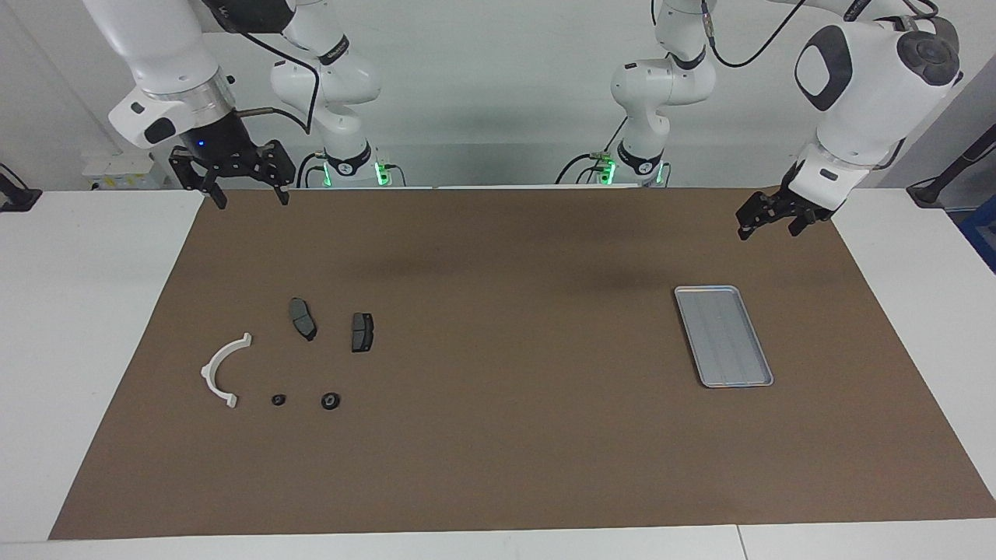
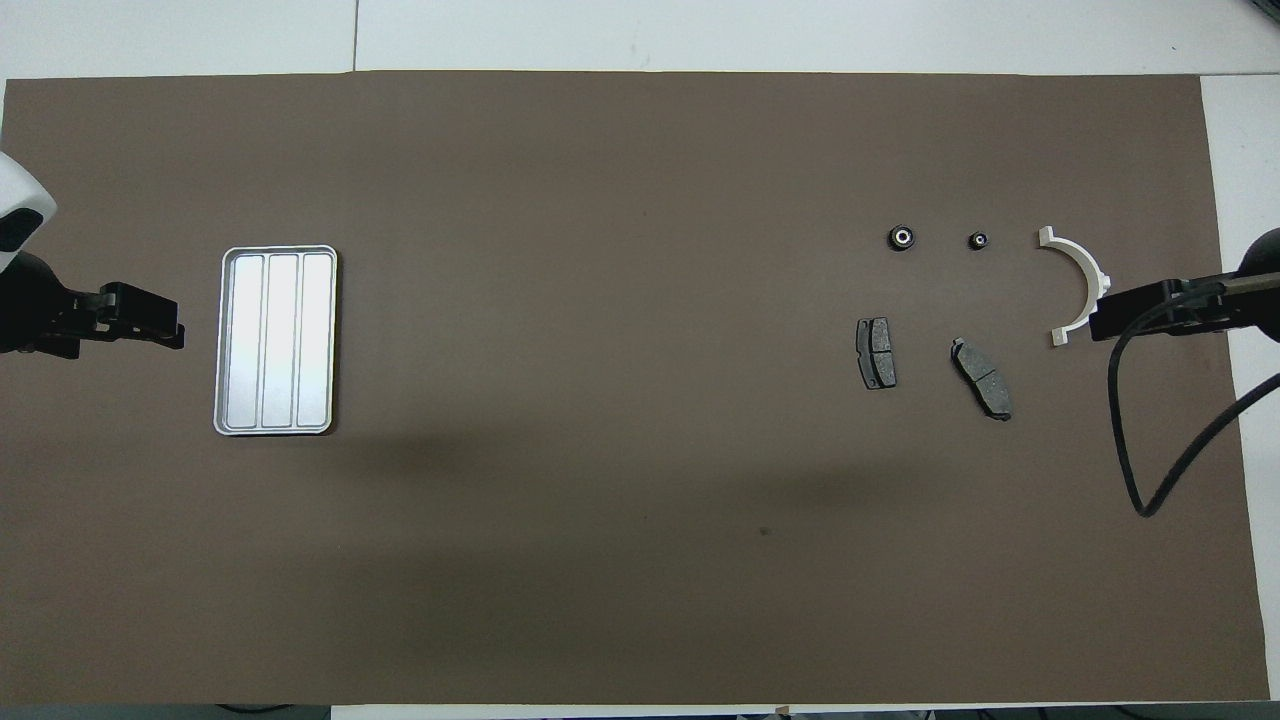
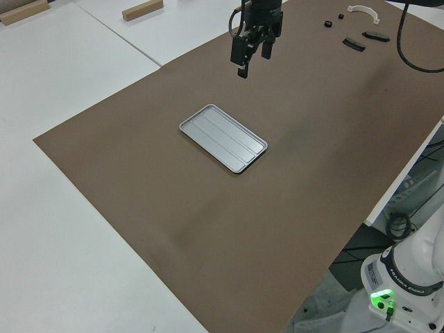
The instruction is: Pick bearing gear from pile to tray
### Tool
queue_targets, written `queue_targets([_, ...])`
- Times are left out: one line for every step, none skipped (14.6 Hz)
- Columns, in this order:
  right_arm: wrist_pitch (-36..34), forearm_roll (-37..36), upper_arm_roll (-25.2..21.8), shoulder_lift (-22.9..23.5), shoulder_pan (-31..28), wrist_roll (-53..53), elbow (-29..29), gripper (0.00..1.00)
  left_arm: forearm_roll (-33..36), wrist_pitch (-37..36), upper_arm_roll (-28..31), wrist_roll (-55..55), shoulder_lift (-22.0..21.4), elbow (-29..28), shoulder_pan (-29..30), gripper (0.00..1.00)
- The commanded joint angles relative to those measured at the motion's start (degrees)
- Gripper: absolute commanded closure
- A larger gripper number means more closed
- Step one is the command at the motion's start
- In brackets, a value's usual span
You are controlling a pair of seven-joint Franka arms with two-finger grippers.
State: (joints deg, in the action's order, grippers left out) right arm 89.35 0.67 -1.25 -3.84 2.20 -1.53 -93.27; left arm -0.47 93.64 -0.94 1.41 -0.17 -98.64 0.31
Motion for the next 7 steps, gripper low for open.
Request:
queue_targets([-0.4,-0.41,0.02,-0.38,-0.18,0.74,-0.51,0.0,0.38,1.02,-0.29,0.78,-1.51,-1.56,0.13,0.0])
queue_targets([-0.4,-0.41,0.02,-0.38,-0.18,0.82,-0.51,0.0,0.38,1.02,-0.29,0.78,-1.5,-1.56,0.13,0.0])
queue_targets([-0.4,-0.41,0.02,-0.38,-0.09,0.91,-0.51,0.0,0.38,1.02,-0.29,0.78,-1.59,-1.56,0.13,0.0])
queue_targets([-0.4,-0.41,0.11,-0.38,-0.09,1.0,-0.51,0.0,0.38,1.02,-0.29,0.78,-1.51,-1.56,0.13,0.0])
queue_targets([-0.4,-0.32,0.11,-0.47,-0.09,1.17,-0.6,0.0,0.38,1.02,-0.29,0.78,-1.59,-1.56,0.13,0.0])
queue_targets([-0.4,-0.23,0.11,-0.38,-0.26,1.17,-0.52,0.0,0.38,1.02,-0.29,0.78,-1.51,-1.56,0.13,0.0])
queue_targets([-0.49,-0.23,0.11,-0.47,-0.35,1.17,-0.51,0.0,0.38,1.02,-0.29,0.78,-1.59,-1.56,0.13,0.0])
